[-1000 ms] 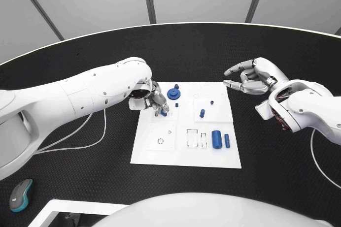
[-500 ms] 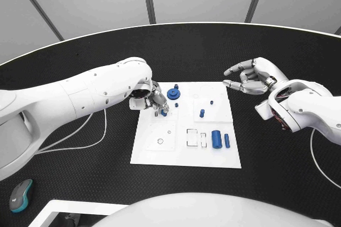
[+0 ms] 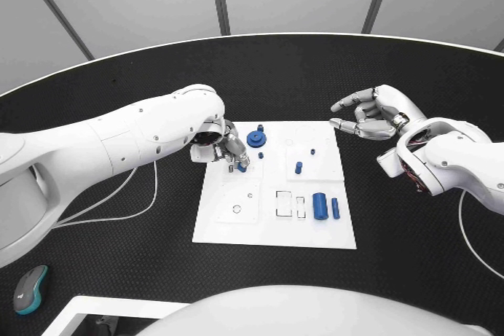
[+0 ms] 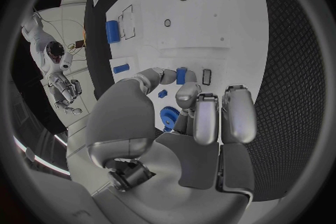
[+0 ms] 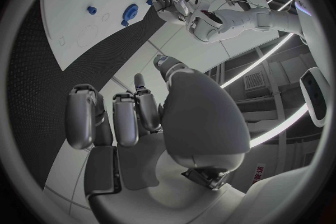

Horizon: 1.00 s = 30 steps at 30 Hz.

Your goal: Assemble the parts on the task board

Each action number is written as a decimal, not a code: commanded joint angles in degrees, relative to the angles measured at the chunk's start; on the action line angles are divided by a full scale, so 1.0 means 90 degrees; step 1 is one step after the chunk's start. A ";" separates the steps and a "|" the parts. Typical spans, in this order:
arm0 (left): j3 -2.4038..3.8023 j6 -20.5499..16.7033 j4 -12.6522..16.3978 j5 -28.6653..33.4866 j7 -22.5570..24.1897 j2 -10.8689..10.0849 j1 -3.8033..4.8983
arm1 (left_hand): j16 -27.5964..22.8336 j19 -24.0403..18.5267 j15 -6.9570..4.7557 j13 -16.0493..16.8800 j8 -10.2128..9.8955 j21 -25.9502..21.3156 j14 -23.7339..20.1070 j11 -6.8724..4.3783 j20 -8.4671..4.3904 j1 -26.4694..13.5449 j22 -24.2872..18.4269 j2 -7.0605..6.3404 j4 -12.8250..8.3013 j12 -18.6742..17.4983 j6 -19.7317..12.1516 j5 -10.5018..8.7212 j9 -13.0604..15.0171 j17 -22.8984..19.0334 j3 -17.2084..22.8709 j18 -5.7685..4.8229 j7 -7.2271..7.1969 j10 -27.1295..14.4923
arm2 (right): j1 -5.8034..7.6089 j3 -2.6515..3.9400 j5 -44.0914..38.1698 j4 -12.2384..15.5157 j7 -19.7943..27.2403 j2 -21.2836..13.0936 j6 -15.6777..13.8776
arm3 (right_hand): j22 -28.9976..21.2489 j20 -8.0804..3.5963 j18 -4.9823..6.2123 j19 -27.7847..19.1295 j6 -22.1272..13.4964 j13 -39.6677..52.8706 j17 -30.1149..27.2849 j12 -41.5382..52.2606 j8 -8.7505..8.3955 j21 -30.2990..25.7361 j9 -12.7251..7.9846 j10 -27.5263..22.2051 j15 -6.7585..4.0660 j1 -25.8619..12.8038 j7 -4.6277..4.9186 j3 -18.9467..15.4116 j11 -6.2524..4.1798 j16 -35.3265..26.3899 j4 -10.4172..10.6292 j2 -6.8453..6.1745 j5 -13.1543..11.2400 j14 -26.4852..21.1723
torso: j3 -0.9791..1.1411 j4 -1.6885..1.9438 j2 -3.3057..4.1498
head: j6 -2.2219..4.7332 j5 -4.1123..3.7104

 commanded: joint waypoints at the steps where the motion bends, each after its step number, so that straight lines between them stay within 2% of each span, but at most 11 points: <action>1: 0.0000 -0.0013 -0.0005 0.0000 -0.0131 -0.0003 0.0000 | -0.0035 0.0042 -0.0049 0.0005 0.0010 0.0022 0.0379 -0.0201 -0.0024 0.0070 0.0006 0.0003 -0.0633 0.0007 0.0285 0.0022 0.0011 0.0640 0.0672 -0.0065 -0.0238 0.0188 | 0.0000 0.0000 0.0000 0.0000 0.0000 0.0000 -0.0001 | 0.0633 -0.0040 0.0091 0.0133 0.0047 0.0481 0.0763 0.0033 0.0042 -0.0023 -0.0005 0.0050 -0.0042 0.0051 0.0000 0.0006 -0.0002 -0.0035 0.0031 -0.0028 0.0032 0.0439 | -0.0007 0.0009 0.0005 | 0.0000 0.0001; 7: 0.0000 0.0015 -0.0023 -0.0001 -0.0140 0.0016 0.0000 | -0.0035 0.0042 -0.0049 0.0005 0.0010 0.0022 0.0379 -0.0201 -0.0024 0.0070 0.0006 0.0003 -0.0633 0.0007 0.0285 0.0022 0.0011 0.0640 0.0672 -0.0065 -0.0238 0.0188 | 0.0000 0.0000 0.0000 0.0006 0.0001 -0.0002 -0.0003 | 0.0633 -0.0040 0.0091 0.0133 0.0047 0.0481 0.0763 0.0033 0.0042 -0.0023 -0.0005 0.0050 -0.0042 0.0051 0.0000 0.0006 -0.0002 -0.0035 0.0031 -0.0028 0.0032 0.0439 | -0.0003 0.0008 0.0004 | 0.0000 0.0009; 15: 0.0000 0.0088 -0.0060 -0.0006 -0.0159 0.0066 0.0000 | -0.0035 0.0042 -0.0049 0.0005 0.0010 0.0022 0.0379 -0.0201 -0.0024 0.0070 0.0006 0.0003 -0.0633 0.0007 0.0285 0.0022 0.0011 0.0640 0.0672 -0.0065 -0.0238 0.0188 | 0.0000 0.0000 0.0000 0.0020 0.0002 -0.0015 -0.0008 | 0.0638 -0.0042 0.0090 0.0137 0.0044 0.0479 0.0760 0.0033 0.0044 -0.0019 -0.0007 0.0050 -0.0042 0.0054 -0.0001 0.0009 -0.0003 -0.0038 0.0032 -0.0030 0.0033 0.0439 | 0.0007 -0.0017 0.0005 | 0.0000 0.0002; 22: 0.0000 0.0138 -0.0102 -0.0007 -0.0172 0.0105 0.0000 | -0.0035 0.0042 -0.0049 0.0005 0.0010 0.0022 0.0379 -0.0201 -0.0024 0.0070 0.0006 0.0003 -0.0633 0.0007 0.0285 0.0022 0.0011 0.0640 0.0672 -0.0065 -0.0238 0.0188 | 0.0000 0.0001 0.0000 0.0032 0.0000 -0.0023 -0.0011 | 0.0638 -0.0042 0.0090 0.0137 0.0044 0.0479 0.0760 0.0033 0.0044 -0.0019 -0.0007 0.0050 -0.0042 0.0054 -0.0001 0.0009 -0.0003 -0.0038 0.0032 -0.0030 0.0033 0.0439 | 0.0004 0.0005 0.0001 | 0.0000 -0.0017; 30: 0.0000 0.0140 -0.0156 -0.0007 -0.0181 0.0142 0.0000 | -0.0037 0.0040 -0.0048 0.0000 0.0001 0.0023 0.0378 -0.0199 -0.0023 0.0073 0.0007 0.0003 -0.0642 0.0005 0.0291 0.0022 0.0006 0.0639 0.0679 -0.0065 -0.0237 0.0190 | 0.0000 0.0001 0.0000 0.0042 0.0001 -0.0030 -0.0015 | 0.0638 -0.0042 0.0090 0.0137 0.0044 0.0479 0.0760 0.0033 0.0044 -0.0019 -0.0007 0.0050 -0.0042 0.0054 -0.0001 0.0009 -0.0003 -0.0038 0.0032 -0.0030 0.0033 0.0439 | 0.0002 0.0001 0.0003 | 0.0000 -0.0016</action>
